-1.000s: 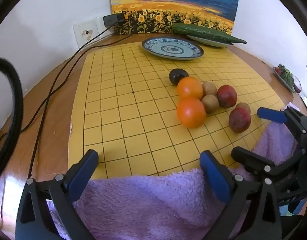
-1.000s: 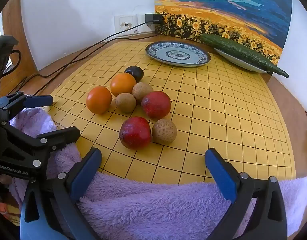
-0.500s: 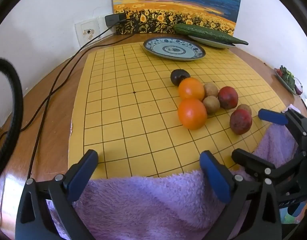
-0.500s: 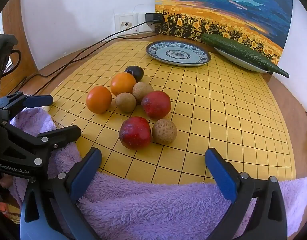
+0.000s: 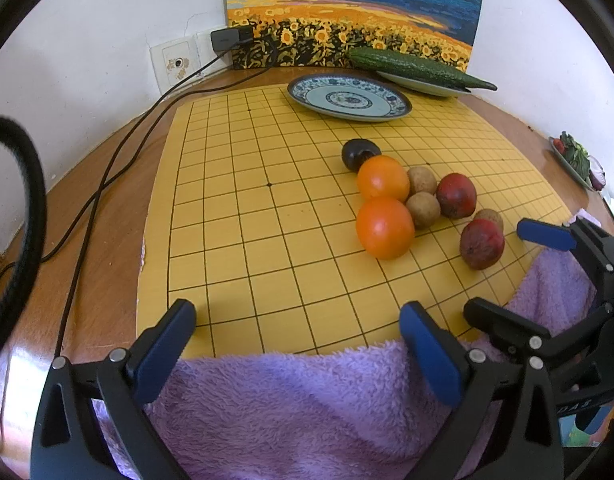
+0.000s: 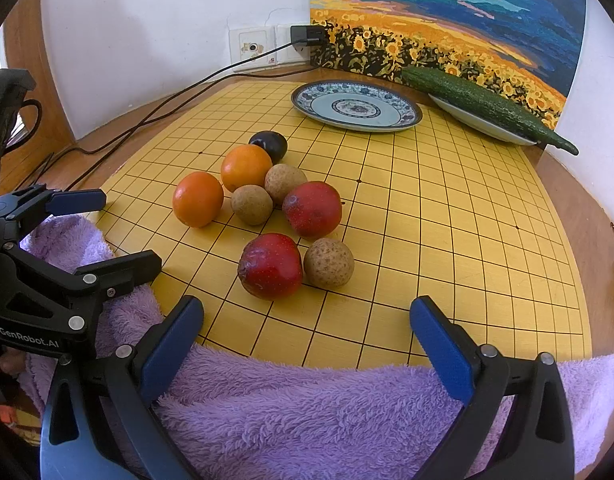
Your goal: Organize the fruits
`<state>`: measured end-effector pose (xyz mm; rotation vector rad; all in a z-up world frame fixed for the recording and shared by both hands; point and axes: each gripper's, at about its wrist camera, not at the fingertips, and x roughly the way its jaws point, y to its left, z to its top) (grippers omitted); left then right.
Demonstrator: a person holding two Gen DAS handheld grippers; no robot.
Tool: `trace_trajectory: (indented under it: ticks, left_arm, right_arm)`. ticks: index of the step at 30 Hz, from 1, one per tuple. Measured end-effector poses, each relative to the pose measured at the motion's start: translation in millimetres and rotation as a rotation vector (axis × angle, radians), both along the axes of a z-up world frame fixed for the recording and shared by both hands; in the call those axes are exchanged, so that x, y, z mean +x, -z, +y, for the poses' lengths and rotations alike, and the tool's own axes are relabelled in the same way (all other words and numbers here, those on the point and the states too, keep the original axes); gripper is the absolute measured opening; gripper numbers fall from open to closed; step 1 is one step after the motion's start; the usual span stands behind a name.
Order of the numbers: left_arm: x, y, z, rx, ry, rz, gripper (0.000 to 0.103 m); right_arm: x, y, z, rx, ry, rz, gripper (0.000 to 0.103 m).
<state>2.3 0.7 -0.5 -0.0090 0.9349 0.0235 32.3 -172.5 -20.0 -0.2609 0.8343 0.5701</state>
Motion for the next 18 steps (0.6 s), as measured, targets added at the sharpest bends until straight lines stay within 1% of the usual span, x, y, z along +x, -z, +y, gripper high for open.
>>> trace_trajectory:
  ticks: [11, 18]
  left_arm:
    - [-0.2, -0.1, -0.1, -0.001, 0.000, 0.000, 0.102]
    - [0.9, 0.1, 1.9, -0.004, -0.005, 0.000, 0.102]
  right_arm:
    - [-0.1, 0.3, -0.7, 0.001, 0.002, -0.003, 0.103]
    - [-2.1, 2.1, -3.7, 0.006, 0.026, -0.006, 0.103]
